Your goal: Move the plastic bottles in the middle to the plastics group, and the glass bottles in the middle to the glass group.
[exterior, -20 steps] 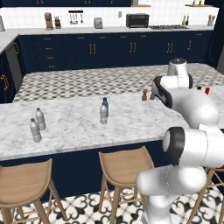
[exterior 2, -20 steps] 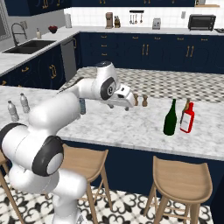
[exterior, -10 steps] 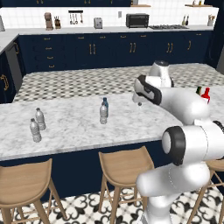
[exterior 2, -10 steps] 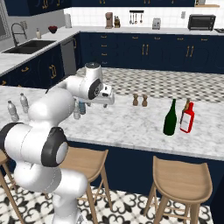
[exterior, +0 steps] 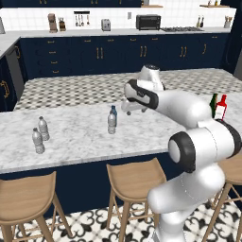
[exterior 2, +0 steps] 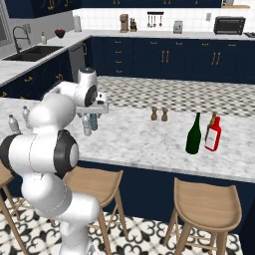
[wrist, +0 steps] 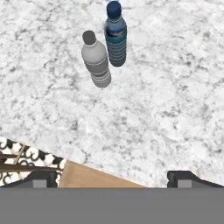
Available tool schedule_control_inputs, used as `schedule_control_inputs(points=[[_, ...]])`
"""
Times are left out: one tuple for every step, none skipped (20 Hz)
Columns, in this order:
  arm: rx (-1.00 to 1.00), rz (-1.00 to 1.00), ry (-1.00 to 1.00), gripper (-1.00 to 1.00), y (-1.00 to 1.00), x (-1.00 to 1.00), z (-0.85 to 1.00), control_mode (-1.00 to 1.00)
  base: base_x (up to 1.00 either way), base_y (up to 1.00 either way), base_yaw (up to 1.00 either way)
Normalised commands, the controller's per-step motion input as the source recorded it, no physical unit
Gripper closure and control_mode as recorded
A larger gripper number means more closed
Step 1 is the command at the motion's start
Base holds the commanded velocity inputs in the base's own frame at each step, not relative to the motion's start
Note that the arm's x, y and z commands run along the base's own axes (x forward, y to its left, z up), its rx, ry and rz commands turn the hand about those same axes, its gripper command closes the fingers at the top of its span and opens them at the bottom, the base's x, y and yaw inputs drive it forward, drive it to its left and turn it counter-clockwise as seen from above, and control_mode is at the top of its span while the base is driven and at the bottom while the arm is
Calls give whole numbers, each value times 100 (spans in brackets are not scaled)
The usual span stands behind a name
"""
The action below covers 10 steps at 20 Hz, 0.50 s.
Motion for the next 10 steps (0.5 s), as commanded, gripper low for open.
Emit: schedule_control_inputs(points=[[-9, 0, 0, -100, 81, 10, 0, -100, 0, 0, 0], [-9, 0, 0, -100, 81, 21, 0, -100, 0, 0, 0], [-8, 0, 0, -100, 82, 31, 0, -100, 0, 0, 0], [-7, 0, 0, -100, 87, 46, -6, -100, 0, 0, 0], [-6, 0, 0, -100, 88, 59, -7, -100, 0, 0, 0], [-6, 0, 0, -100, 81, 68, -7, -100, 0, 0, 0], [-7, 0, 0, -100, 75, 68, -6, -100, 0, 0, 0], [-8, 0, 0, -100, 65, 67, -1, -100, 0, 0, 0], [-10, 0, 0, -100, 59, 59, -1, -100, 0, 0, 0], [-8, 0, 0, -100, 56, 55, -2, -100, 0, 0, 0]])
